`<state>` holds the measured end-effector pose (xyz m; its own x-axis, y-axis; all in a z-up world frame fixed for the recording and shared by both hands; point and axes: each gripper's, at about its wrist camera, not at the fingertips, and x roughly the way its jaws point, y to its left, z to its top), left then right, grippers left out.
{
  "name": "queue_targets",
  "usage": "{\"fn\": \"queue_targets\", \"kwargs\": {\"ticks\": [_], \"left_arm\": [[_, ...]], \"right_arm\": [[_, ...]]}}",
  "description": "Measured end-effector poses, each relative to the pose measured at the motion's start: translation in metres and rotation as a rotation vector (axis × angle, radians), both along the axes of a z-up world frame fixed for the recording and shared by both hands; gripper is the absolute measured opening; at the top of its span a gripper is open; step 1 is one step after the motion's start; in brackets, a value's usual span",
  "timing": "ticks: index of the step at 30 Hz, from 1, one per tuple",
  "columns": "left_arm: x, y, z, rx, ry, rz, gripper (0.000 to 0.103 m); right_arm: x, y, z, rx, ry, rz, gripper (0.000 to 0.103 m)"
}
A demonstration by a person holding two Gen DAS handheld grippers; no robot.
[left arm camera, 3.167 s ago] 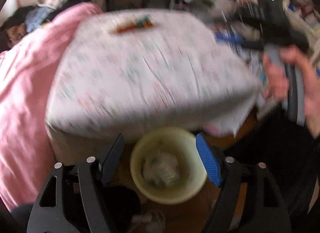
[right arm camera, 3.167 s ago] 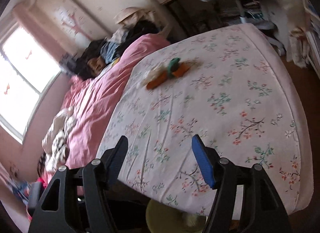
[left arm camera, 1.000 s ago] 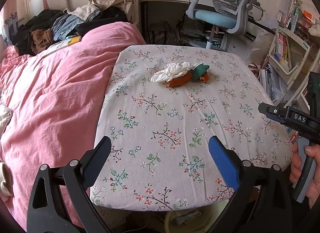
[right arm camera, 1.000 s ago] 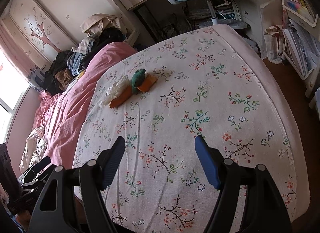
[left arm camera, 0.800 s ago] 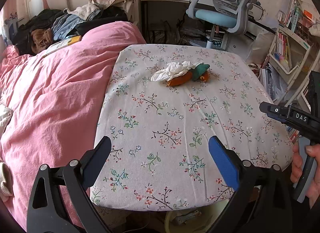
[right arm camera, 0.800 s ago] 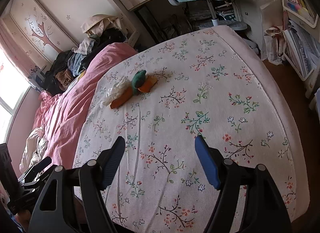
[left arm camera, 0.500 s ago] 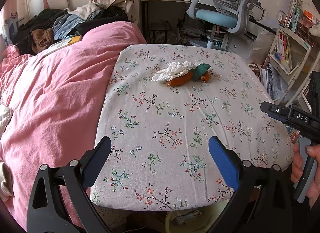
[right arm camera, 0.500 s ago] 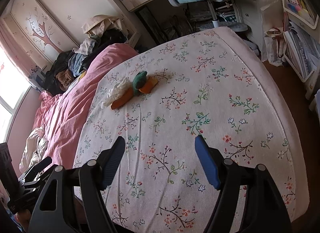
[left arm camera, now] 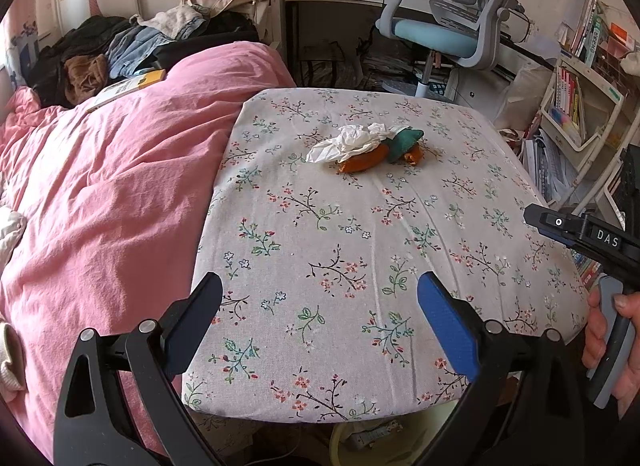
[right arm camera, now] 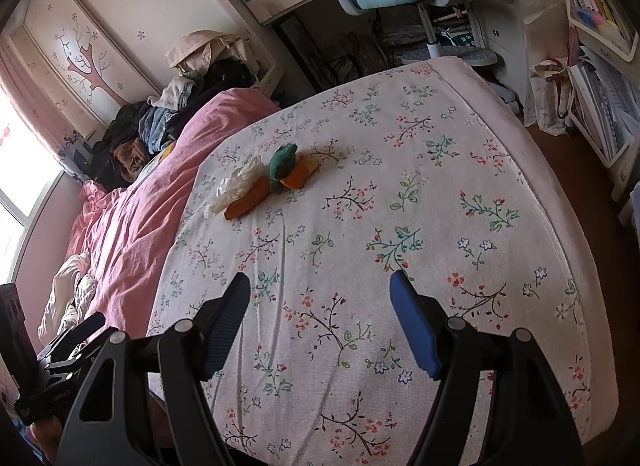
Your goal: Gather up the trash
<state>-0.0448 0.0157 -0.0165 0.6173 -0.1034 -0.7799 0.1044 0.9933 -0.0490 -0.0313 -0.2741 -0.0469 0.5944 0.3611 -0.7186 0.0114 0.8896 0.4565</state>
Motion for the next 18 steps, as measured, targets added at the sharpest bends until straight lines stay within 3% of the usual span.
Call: {"fn": "queue_targets", "kwargs": {"ticks": [18], "left_arm": [[0.0018,0.0032,-0.0026,0.000,0.007,0.020,0.095]], "right_arm": [[-0.0007,0.0007,0.0019,0.004,-0.004,0.002,0.069]]}}
